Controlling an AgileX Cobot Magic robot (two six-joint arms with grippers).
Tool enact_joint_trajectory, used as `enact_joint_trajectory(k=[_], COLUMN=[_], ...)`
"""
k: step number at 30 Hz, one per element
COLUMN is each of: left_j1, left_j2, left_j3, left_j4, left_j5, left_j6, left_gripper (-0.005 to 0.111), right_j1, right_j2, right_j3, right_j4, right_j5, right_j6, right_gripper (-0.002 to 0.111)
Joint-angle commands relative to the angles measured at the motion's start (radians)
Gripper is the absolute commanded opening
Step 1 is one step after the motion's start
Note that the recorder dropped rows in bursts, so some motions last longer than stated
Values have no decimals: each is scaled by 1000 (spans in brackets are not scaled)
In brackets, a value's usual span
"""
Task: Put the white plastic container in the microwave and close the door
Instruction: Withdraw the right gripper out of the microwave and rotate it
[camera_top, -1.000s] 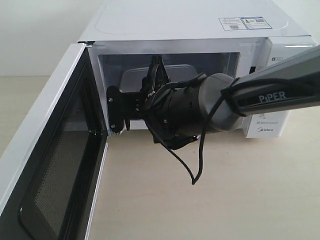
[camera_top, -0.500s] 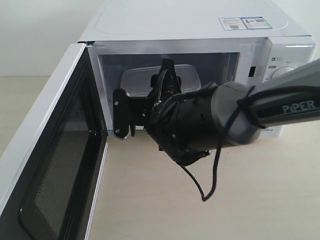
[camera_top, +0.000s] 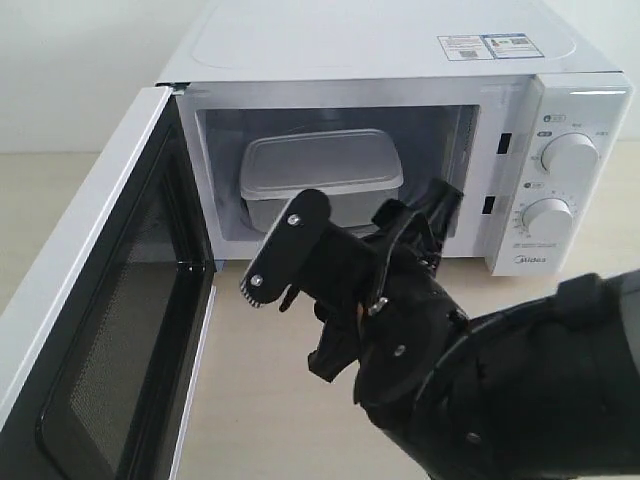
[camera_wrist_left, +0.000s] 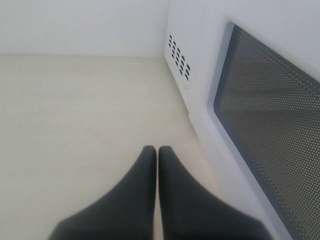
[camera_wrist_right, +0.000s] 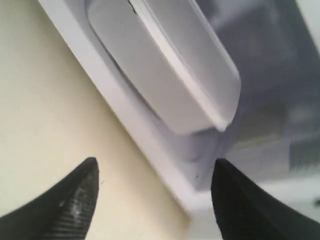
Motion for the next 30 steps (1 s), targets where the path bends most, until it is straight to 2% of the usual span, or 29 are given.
enact_joint_trajectory(k=[1,6,15,30], left_j1=[-6,-6,-6,-6], left_j2=[-2,-2,-2,-2], left_j3=[4,4,4,4], left_j4=[0,0,0,0], left_j5=[-16,-16,-16,-16], left_j6=[4,4,4,4], left_gripper=[4,4,4,4], right_j1=[4,4,4,2], right_j2=[-65,-134,-254,-254], right_j3=[61,144,208,242], right_j4=[87,83,112,110], right_j5=[-16,-131,-231,-262], right_j6=[256,408,451,410], right_gripper=[62,62,62,62])
